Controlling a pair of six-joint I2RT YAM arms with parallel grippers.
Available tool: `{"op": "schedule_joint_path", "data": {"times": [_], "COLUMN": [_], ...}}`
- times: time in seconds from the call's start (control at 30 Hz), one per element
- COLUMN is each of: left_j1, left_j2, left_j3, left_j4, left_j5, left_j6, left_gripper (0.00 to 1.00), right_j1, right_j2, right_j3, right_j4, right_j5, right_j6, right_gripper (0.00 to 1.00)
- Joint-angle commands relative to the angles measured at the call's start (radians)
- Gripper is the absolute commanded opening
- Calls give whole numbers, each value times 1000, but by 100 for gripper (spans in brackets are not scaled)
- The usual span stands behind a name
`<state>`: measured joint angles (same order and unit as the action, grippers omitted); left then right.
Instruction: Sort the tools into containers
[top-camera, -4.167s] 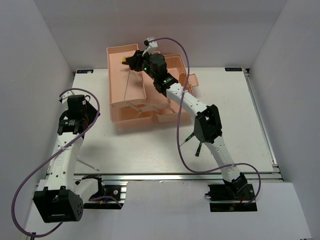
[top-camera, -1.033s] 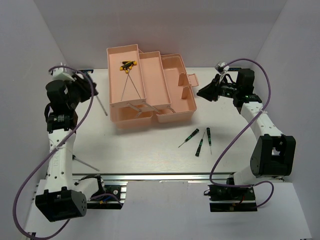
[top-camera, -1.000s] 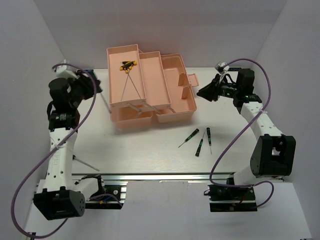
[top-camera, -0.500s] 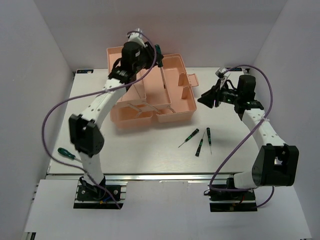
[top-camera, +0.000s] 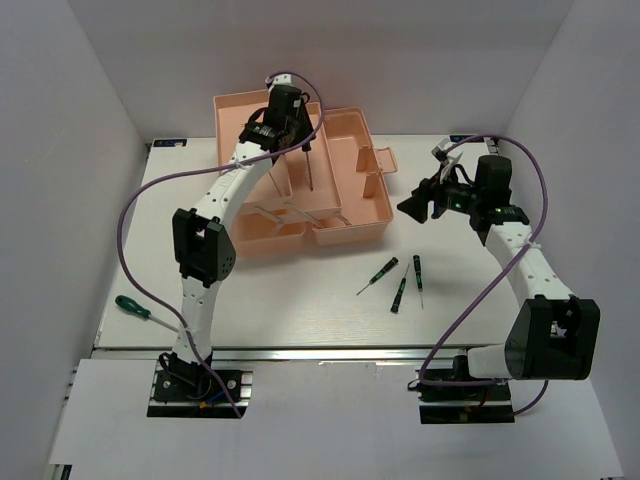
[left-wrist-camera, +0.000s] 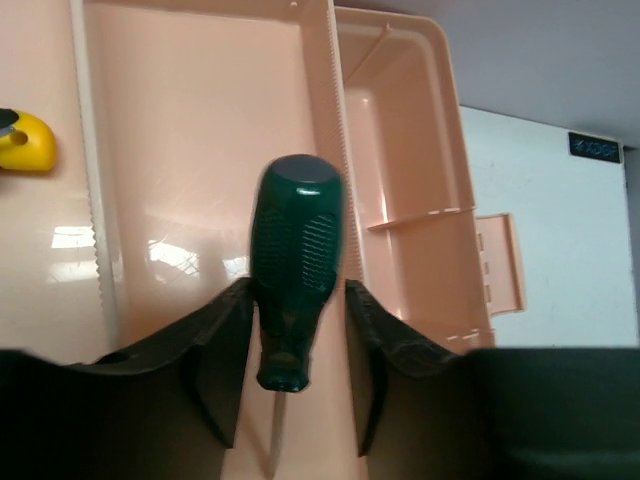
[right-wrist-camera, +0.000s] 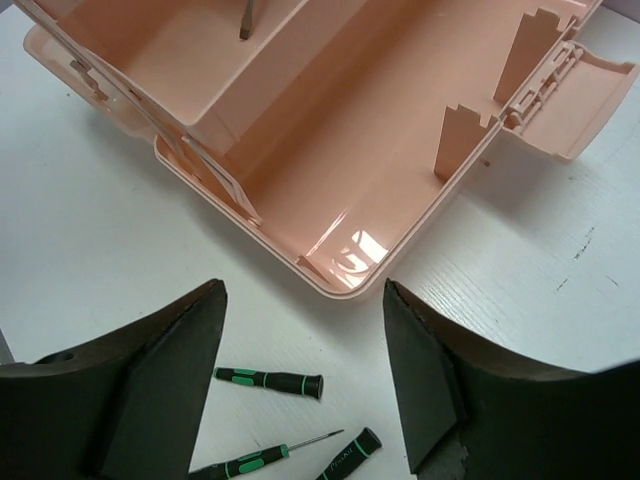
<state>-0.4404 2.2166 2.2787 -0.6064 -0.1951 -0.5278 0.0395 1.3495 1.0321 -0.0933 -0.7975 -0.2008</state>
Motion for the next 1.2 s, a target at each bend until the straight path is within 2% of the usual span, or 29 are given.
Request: {"op": "schedule_joint_path", "data": {"times": [0.0, 0.03, 0.07, 0.13, 0.27, 0.37, 0.4, 0.43, 0.5, 0.53, 0.57, 0.6, 0.63, 0.67, 0.73, 0.77, 0.8, 0.83, 0.93, 0.97, 1.0, 1.03, 1.17], "left_j1": [-4, -6, -12, -21, -24, -8, 6, 28, 135, 190, 310, 368, 429, 542, 644, 745, 788, 837, 841, 845, 853, 861, 862], "left_j2": [-109, -130, -144, -175, -303, -369, -440, -486, -660, -725, -791, -908, -955, -991, -1047, -1058, -1066, -1072, -1068, -1054, -1036, -1014, -942], "left_j3": [56, 56, 56, 59, 16, 2, -22, -113, -259, -432, -518, -594, -657, -751, -833, -878, -983, -1036, -1163, -1180, -1211, -1228, -1283], "left_j4": [10, 28, 55, 63, 45, -68, -97, -124, -170, -177, -181, -187, -199, -248, -308, -340, -343, -345, -342, -367, -375, -391, -324], "left_j5": [32, 60, 83, 98, 51, -85, -117, -151, -152, -138, -100, -86, -76, -92, -84, -64, -12, -1, -70, -105, -169, -197, -239], "left_j6": [43, 51, 66, 83, 115, 92, 68, 42, -69, -105, -162, -184, -192, -196, -202, -198, -195, -192, -219, -244, -245, -245, -180], "left_gripper": [53, 56, 56, 55, 53, 2, 0, 0, 0, 8, 17, 24, 29, 44, 56, 59, 60, 60, 66, 69, 78, 81, 84], "right_j1": [-3, -3, -3, -3, -3, -3, -4, -9, -29, -29, -29, -29, -27, -29, -29, -29, -29, -29, -27, -29, -27, -27, -29], "right_j2": [17, 22, 28, 31, 30, 20, 17, 14, 20, 33, 39, 43, 46, 53, 72, 83, 94, 117, 140, 139, 135, 128, 137], "right_j3": [9, 11, 16, 20, 13, 3, 2, 0, -7, -7, -6, -4, -3, -1, 8, 26, 39, 54, 91, 88, 82, 77, 86], "right_j4": [-3, -5, -8, -9, 0, 13, 26, 33, 79, 83, 83, 104, 121, 127, 122, 113, 100, 51, 9, 0, 3, 6, -13], "right_j5": [9, 9, 7, 9, 18, 23, 24, 24, -9, -47, -61, -68, -74, -77, -75, -72, -72, -71, -66, -62, -59, -54, -60], "right_j6": [-17, -17, -22, -26, -45, -72, -74, -66, -37, -10, -3, -5, 1, 3, 1, 1, -2, -8, -28, -35, -38, -38, -49], "right_gripper": [70, 72, 80, 89, 89, 89, 89, 89, 89, 78, 70, 60, 37, 28, 9, 11, 16, 34, 51, 53, 56, 58, 60]}}
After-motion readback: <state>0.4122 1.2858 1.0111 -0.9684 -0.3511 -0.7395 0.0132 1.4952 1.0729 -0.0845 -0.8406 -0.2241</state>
